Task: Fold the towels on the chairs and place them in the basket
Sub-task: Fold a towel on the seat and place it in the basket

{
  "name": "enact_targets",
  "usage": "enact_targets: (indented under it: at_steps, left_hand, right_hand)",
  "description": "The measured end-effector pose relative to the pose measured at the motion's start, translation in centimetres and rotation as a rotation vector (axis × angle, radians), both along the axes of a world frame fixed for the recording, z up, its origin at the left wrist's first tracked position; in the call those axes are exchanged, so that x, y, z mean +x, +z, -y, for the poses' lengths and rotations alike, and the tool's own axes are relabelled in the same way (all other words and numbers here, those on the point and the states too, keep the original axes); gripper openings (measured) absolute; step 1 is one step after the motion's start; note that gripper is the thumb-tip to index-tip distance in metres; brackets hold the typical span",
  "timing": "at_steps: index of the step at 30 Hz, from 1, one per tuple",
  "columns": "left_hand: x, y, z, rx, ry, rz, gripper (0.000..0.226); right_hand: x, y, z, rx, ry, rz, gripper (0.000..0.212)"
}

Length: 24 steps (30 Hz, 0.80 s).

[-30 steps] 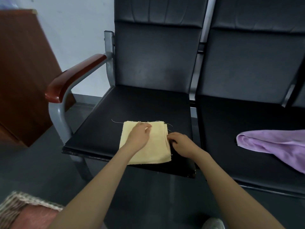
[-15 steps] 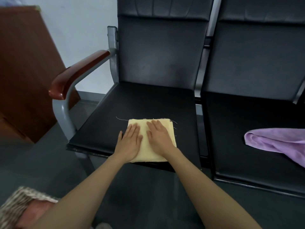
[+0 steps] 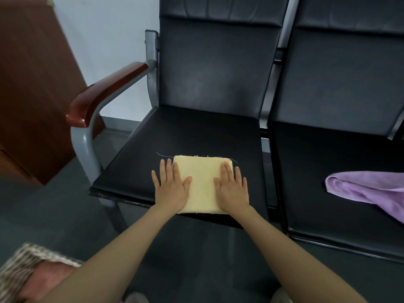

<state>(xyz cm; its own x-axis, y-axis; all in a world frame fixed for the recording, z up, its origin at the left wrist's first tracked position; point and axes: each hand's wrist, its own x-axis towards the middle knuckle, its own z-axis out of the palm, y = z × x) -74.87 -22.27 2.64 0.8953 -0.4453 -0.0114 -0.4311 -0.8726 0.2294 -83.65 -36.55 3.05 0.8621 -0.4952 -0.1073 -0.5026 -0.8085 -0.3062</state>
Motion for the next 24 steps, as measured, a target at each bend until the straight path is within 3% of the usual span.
enact_targets:
  at_steps: [4, 9, 15, 18, 20, 24]
  left_hand:
    - [0.2, 0.1, 0.0, -0.143, 0.139, 0.087, 0.058]
    - [0.2, 0.8, 0.7, -0.163, 0.263, -0.054, 0.051]
    - [-0.1, 1.3, 1.7, -0.216, 0.240, -0.032, 0.039]
    - [-0.3, 1.5, 1.6, -0.417, 0.195, -0.149, 0.030]
    - [-0.4, 2.2, 1.4, -0.658, 0.185, -0.328, 0.031]
    - [-0.4, 4.0, 1.3, -1.012, 0.212, -0.549, 0.033]
  right_hand:
    - [-0.1, 0.0, 0.1, -0.023, -0.164, 0.067, 0.067]
    - [0.1, 0.7, 1.2, -0.102, -0.259, 0.054, 0.072]
    - [0.5, 1.1, 1.4, -0.019, -0.222, 0.089, 0.051]
    - [0.2, 1.3, 1.5, 0.003, -0.236, 0.134, 0.046]
    - [-0.2, 2.1, 1.8, 0.115, -0.253, 0.196, 0.041]
    - [-1.3, 4.8, 2.8, 0.665, -0.289, 0.401, 0.034]
